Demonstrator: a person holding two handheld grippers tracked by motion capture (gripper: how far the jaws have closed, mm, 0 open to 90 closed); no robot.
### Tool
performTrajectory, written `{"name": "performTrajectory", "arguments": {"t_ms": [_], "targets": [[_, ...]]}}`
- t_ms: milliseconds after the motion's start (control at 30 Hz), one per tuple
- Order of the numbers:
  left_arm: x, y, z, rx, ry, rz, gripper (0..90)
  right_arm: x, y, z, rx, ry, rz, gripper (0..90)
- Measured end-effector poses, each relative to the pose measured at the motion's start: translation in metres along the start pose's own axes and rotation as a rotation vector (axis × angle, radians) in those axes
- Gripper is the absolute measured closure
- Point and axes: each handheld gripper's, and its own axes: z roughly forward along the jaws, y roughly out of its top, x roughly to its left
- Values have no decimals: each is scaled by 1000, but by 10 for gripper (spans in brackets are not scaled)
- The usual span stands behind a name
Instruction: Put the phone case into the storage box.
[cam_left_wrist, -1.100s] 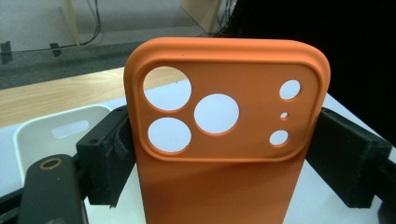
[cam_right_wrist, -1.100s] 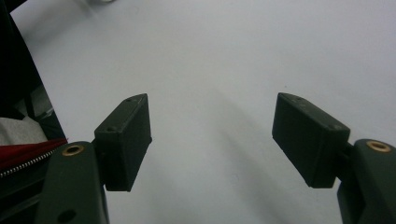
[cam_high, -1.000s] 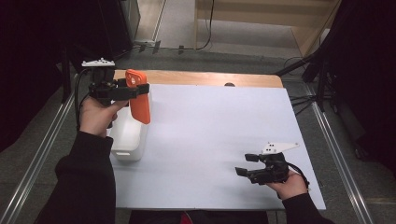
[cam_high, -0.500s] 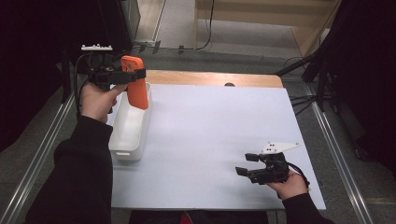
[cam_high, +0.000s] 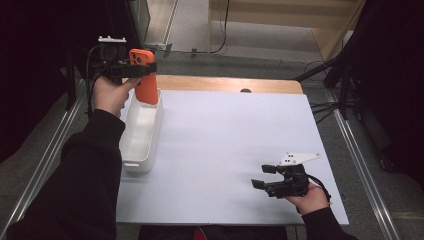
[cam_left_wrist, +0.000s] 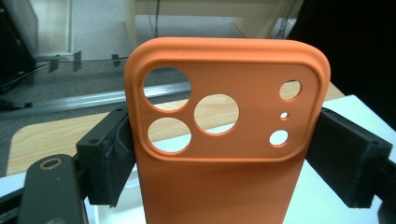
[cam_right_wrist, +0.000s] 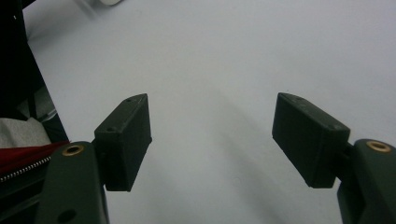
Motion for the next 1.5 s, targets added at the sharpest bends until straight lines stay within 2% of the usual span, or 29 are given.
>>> {"name": "performTrajectory", "arguments": {"t_ms": [200,467,767,900,967,1267,1500], "targets": [[5,2,10,-10,39,-19,155,0,0,-1,-5,0,-1,272],[7,5,18,-25,50,-32,155,0,-2,-3,-8,-3,5,272],[12,4,32,-35,118,-39,155,-1,-3,-6,-19,-8,10,272],[13,3,36,-51,107,-38,154,-1,-3,-6,-20,-8,10,272],[13,2,39,-48,130,-14,154,0,-3,-6,-20,-6,11,272],[19,-5,51,-43,169,-53,155,-2,-2,-7,-31,-4,20,272],[24,-15,58,-39,169,-65,154,-1,-2,-6,-24,-2,16,272]]}}
